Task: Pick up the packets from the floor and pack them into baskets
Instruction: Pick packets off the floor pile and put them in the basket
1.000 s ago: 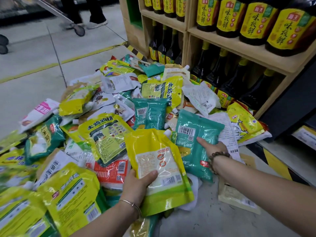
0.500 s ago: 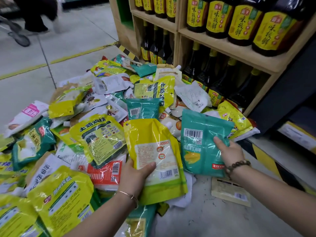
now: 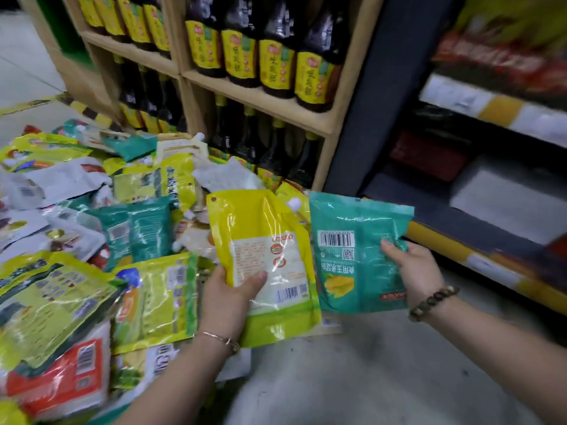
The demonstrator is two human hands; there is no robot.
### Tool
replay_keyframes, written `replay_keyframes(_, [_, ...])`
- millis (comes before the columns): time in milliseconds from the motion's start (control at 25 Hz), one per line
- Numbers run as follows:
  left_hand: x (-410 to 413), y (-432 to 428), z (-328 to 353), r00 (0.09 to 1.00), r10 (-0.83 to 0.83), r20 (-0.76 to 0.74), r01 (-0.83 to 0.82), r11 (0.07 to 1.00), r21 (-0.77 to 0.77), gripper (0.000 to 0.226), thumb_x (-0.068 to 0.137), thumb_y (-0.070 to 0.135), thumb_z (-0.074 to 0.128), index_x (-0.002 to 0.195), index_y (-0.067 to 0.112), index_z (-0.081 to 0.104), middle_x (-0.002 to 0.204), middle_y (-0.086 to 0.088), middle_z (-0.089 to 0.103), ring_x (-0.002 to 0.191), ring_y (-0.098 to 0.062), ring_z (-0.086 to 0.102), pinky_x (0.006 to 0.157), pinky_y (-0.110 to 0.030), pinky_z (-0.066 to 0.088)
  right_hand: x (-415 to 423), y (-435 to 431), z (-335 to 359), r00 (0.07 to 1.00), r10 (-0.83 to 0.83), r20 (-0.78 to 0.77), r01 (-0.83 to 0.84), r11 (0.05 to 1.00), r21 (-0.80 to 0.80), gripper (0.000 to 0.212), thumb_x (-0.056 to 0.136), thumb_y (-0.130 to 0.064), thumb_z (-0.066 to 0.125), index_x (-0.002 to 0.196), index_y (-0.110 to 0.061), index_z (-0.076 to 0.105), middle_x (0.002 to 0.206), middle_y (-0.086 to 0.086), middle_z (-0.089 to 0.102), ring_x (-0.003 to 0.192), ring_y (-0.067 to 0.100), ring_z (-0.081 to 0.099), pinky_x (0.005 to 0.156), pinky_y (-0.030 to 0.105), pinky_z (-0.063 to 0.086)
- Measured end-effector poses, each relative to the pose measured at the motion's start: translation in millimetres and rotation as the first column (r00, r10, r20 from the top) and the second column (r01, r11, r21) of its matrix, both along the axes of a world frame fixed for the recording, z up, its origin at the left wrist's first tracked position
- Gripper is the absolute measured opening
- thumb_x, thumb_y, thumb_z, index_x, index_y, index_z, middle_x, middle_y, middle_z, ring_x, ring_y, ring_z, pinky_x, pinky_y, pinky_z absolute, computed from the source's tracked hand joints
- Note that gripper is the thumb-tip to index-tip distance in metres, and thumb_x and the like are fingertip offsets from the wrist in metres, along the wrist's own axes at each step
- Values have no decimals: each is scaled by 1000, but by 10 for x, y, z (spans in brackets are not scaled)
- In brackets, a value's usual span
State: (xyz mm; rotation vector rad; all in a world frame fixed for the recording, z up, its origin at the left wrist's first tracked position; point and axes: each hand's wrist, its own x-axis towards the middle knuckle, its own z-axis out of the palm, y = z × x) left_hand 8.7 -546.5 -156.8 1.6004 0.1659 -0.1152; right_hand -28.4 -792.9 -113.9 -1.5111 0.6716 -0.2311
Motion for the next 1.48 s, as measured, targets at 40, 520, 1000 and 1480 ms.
replay_keyframes(40, [8, -126, 24, 999, -30, 13, 30, 1000, -6, 25, 75, 0, 73, 81, 20, 58, 80, 7, 66, 57, 9, 62, 56, -8, 48, -101, -120, 90, 999, -37, 11, 37, 999, 2, 16, 92, -9, 54, 82, -9, 65, 61, -2, 70, 53, 11, 67, 51, 25, 54])
replay_keyframes(520, [-360, -959, 632, 959, -238, 151, 257, 959, -120, 22, 75, 8, 74, 90, 19, 61, 81, 11, 66, 70, 0, 61, 58, -11, 48, -804, -538, 1008, 926, -363, 100, 375, 914, -157, 6, 89, -14, 63, 85, -11, 66, 69, 1, 68, 56, 13, 65, 60, 24, 56])
replay_keyframes(1000, [-1130, -1718, 1531, 878, -331, 346, 431, 861, -269, 17, 78, 12, 70, 86, 23, 61, 73, 23, 70, 67, 5, 66, 59, -16, 50, -1670, -1146, 1942, 832, -464, 305, 555, 720, -418, 20, 90, -27, 61, 78, -12, 64, 87, 15, 70, 82, 34, 68, 77, 51, 55])
replay_keyframes(1480, [-1273, -2171, 2696, 804, -232, 548, 474, 805, -355, 30, 55, 37, 65, 82, 24, 59, 68, 21, 70, 58, 1, 66, 47, -19, 52, -1688, -1545, 2810, 637, -379, 671, 566, 821, -73, 21, 90, -21, 60, 81, -2, 62, 103, 36, 61, 78, 40, 62, 69, 47, 50])
